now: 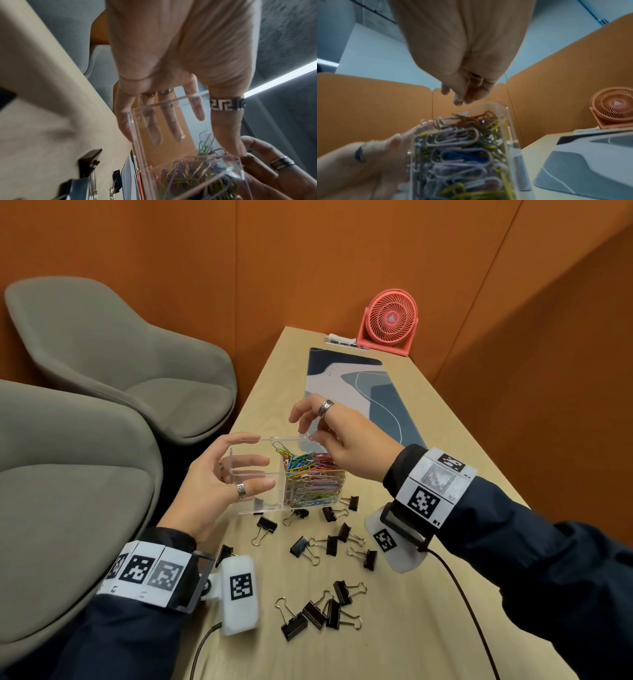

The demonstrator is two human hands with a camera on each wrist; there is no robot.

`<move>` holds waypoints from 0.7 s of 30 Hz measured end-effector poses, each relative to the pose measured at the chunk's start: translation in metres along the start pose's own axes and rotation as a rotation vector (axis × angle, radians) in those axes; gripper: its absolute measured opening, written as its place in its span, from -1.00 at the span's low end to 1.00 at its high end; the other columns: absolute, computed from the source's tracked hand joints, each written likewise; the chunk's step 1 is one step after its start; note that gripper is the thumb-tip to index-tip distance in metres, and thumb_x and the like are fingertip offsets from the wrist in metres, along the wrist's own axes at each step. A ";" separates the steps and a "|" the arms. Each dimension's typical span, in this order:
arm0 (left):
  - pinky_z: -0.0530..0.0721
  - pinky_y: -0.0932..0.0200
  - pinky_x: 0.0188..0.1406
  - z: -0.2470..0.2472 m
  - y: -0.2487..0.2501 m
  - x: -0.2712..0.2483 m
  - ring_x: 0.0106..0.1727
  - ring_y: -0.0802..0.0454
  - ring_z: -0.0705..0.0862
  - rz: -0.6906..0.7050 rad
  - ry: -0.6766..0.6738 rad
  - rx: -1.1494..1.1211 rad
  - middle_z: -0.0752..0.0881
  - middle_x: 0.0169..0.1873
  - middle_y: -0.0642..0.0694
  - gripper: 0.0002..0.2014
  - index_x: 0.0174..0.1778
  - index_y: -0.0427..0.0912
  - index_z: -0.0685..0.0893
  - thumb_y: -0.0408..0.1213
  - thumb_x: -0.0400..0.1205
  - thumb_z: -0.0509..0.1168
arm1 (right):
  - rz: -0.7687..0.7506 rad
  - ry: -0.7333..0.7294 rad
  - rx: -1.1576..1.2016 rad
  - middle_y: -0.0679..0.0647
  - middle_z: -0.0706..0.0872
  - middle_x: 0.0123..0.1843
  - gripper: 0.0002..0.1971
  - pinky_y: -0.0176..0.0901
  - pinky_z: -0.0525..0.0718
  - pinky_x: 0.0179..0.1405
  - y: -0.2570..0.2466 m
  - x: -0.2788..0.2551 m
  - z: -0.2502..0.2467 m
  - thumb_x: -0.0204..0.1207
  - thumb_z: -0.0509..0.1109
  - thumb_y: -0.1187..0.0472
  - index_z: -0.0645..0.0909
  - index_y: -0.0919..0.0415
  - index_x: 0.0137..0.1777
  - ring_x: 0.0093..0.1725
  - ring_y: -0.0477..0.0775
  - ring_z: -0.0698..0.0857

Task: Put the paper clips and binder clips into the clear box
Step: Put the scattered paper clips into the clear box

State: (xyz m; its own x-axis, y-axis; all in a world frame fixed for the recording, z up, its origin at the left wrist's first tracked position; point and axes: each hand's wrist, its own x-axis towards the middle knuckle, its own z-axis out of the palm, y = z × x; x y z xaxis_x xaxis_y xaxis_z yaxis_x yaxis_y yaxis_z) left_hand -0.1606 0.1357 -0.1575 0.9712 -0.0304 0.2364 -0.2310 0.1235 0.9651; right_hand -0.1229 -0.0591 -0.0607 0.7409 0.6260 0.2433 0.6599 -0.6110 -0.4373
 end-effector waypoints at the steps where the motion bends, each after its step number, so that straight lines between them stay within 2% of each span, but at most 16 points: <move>1: 0.74 0.04 -0.08 0.000 0.000 0.000 0.00 -0.03 0.80 0.000 0.000 -0.001 0.82 -0.02 -0.07 -0.25 0.01 0.32 0.68 0.21 -0.15 0.68 | -0.023 0.025 -0.007 -0.02 0.56 -0.02 -0.65 -0.39 0.50 -0.16 0.000 0.000 0.001 0.55 0.20 0.51 0.49 0.13 0.23 -0.20 -0.20 0.51; 4: 0.73 0.06 -0.10 0.000 0.000 0.001 0.00 -0.03 0.80 0.003 0.003 0.002 0.82 -0.02 -0.07 -0.26 0.01 0.32 0.68 0.21 -0.14 0.68 | -0.052 0.093 -0.013 0.00 0.57 -0.11 -0.70 -0.29 0.60 -0.16 0.000 0.001 0.003 0.47 0.37 0.47 0.55 0.16 0.13 -0.21 -0.02 0.60; 6: 0.74 0.10 -0.13 0.000 0.000 0.001 -0.01 -0.03 0.80 0.007 0.003 0.001 0.82 -0.02 -0.08 -0.26 0.01 0.32 0.68 0.20 -0.14 0.68 | -0.027 0.120 -0.010 0.03 0.63 -0.18 -0.73 -0.32 0.61 -0.20 0.001 0.003 0.006 0.42 0.45 0.44 0.58 0.18 0.07 -0.23 0.03 0.64; 9: 0.75 0.16 -0.17 0.001 0.000 0.000 -0.01 -0.03 0.80 0.008 0.005 -0.008 0.82 -0.03 -0.08 -0.26 0.00 0.32 0.69 0.19 -0.14 0.68 | 0.032 0.136 0.008 0.08 0.76 -0.22 -0.82 -0.55 0.54 -0.26 0.001 0.005 0.009 0.42 0.48 0.38 0.62 0.19 -0.03 -0.26 -0.06 0.67; 12: 0.76 0.14 -0.16 0.000 0.001 0.000 -0.02 -0.01 0.80 0.004 0.008 -0.011 0.82 -0.02 -0.08 -0.26 0.00 0.32 0.68 0.20 -0.15 0.68 | 0.057 0.144 -0.032 0.09 0.80 -0.19 -0.94 -0.67 0.50 -0.28 0.000 0.005 0.010 0.45 0.47 0.32 0.71 0.24 -0.09 -0.27 -0.15 0.65; 14: 0.77 0.10 -0.13 -0.001 0.001 0.000 -0.03 0.01 0.80 0.003 0.012 -0.010 0.82 -0.02 -0.06 -0.26 0.01 0.31 0.68 0.18 -0.14 0.68 | 0.035 0.149 -0.068 0.08 0.80 -0.16 -0.93 -0.69 0.47 -0.26 0.000 0.004 0.011 0.49 0.44 0.31 0.74 0.25 -0.08 -0.23 -0.16 0.63; 16: 0.77 0.07 -0.11 -0.002 0.000 0.001 -0.07 0.05 0.80 0.000 0.022 -0.012 0.82 -0.03 -0.05 -0.27 0.02 0.27 0.67 0.09 -0.11 0.69 | -0.007 0.158 -0.122 0.09 0.78 -0.12 -0.88 -0.64 0.46 -0.22 0.001 0.002 0.011 0.53 0.39 0.29 0.75 0.22 -0.02 -0.18 -0.15 0.59; 18: 0.74 0.02 -0.09 -0.003 0.000 0.001 -0.09 0.09 0.80 -0.004 0.036 -0.016 0.82 -0.04 -0.03 -0.29 0.05 0.24 0.65 0.00 -0.06 0.66 | -0.020 0.138 -0.205 0.10 0.70 -0.09 -0.84 -0.45 0.48 -0.12 0.005 0.000 0.011 0.57 0.35 0.24 0.74 0.15 0.05 -0.13 -0.08 0.55; 19: 0.73 0.01 -0.08 -0.003 0.000 0.001 -0.10 0.10 0.79 -0.007 0.040 -0.017 0.82 -0.04 -0.02 -0.29 0.06 0.23 0.65 0.00 -0.05 0.65 | -0.015 0.117 -0.253 0.09 0.66 -0.09 -0.83 -0.34 0.49 -0.07 0.007 -0.001 0.012 0.58 0.33 0.22 0.73 0.12 0.08 -0.11 -0.05 0.54; 21: 0.71 0.01 -0.09 -0.003 0.000 0.001 -0.11 0.12 0.79 -0.012 0.043 -0.020 0.82 -0.05 -0.01 -0.29 0.06 0.23 0.64 0.00 -0.05 0.65 | -0.002 0.097 -0.300 0.03 0.56 -0.12 -0.82 -0.28 0.46 -0.06 0.010 -0.001 0.014 0.58 0.33 0.19 0.73 0.09 0.09 -0.09 -0.02 0.52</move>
State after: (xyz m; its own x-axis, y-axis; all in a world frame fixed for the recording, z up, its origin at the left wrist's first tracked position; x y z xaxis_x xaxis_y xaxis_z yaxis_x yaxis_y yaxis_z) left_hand -0.1594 0.1388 -0.1574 0.9756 0.0102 0.2192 -0.2184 0.1433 0.9653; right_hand -0.1181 -0.0592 -0.0771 0.7386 0.5870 0.3315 0.6580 -0.7347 -0.1650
